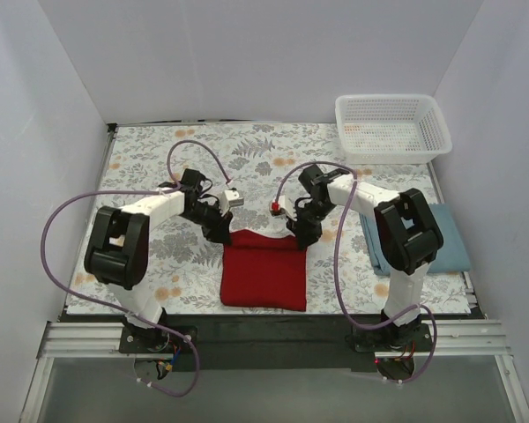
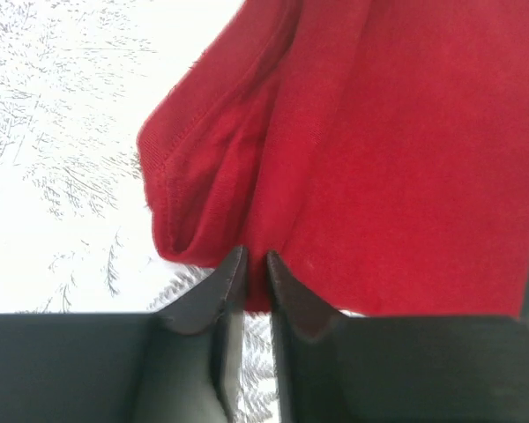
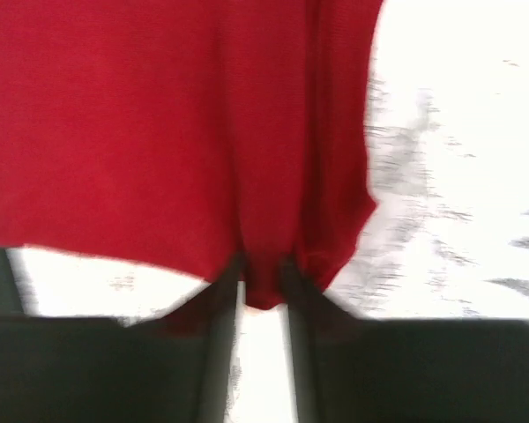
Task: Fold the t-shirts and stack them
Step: Fold the tshirt
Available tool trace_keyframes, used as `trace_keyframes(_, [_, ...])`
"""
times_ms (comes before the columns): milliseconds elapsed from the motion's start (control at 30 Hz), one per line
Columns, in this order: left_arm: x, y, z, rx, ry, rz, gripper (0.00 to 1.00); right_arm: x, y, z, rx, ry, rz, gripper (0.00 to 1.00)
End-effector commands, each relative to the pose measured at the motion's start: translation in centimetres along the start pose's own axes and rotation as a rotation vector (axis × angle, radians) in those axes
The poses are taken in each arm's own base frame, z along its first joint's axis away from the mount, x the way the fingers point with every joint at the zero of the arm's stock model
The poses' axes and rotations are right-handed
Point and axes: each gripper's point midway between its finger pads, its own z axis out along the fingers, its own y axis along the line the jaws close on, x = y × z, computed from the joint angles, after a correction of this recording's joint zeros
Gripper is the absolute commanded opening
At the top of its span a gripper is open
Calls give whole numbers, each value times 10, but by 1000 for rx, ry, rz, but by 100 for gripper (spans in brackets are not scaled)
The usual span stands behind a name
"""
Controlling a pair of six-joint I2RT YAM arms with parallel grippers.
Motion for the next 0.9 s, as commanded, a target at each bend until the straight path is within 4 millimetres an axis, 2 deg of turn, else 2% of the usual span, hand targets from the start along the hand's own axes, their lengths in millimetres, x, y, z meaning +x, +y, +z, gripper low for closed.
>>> trace_keyframes(0, [-18,-20,-26,-35,-63,129,19,-18,39,-20,-75,-80,101,39])
trace_keyframes(33, [-23,-20,-29,-47,-77,147,25,-26,41,-30,-68,-108,110,47])
trace_keyframes(67, [-29,-20,-32,-54,-93,167,28,-36,45,-35,-86,-154,125,61])
trace_keyframes(100, [-38,-21,-34,-48,-124,191,30,-39,40,-44,-79,-190,183,62])
trace_keyframes(133, [-47,-22,-37,-52,-147,219,39,-45,36,-51,-80,-222,205,62])
trace_keyframes(167, [-53,-23,-37,-49,-161,236,43,-61,29,-62,-82,-280,215,62])
trace_keyframes(200, [-60,-21,-36,-57,-175,264,46,-63,16,-68,-86,-310,284,59])
trace_keyframes(233, [-66,-24,-31,-43,-178,291,47,-67,9,-72,-92,-335,315,55])
trace_keyframes(267, [-69,-24,-27,-42,-178,311,48,-83,-1,-83,-95,-387,310,46])
trace_keyframes(333, [-78,-27,-12,-21,-182,355,48,-82,-18,-76,-122,-390,391,35])
trace_keyframes(367, [-81,-27,-7,-16,-181,371,49,-88,-21,-75,-142,-405,394,26])
trace_keyframes(400, [-85,-26,0,-18,-182,395,49,-92,-31,-70,-161,-418,409,22])
trace_keyframes(433, [-89,-31,10,-1,-176,414,49,-97,-34,-68,-184,-430,435,19])
trace_keyframes(500, [-93,-26,23,2,-176,424,50,-106,-41,-60,-239,-449,465,11])
trace_keyframes(600, [-95,-28,44,30,-152,444,50,-108,-44,-46,-268,-439,473,7])
trace_keyframes(800, [-77,-37,63,81,-107,457,49,-100,-39,-17,-306,-390,483,5])
trace_keyframes(867, [-73,-39,66,84,-97,462,44,-97,-34,-11,-319,-379,483,4])
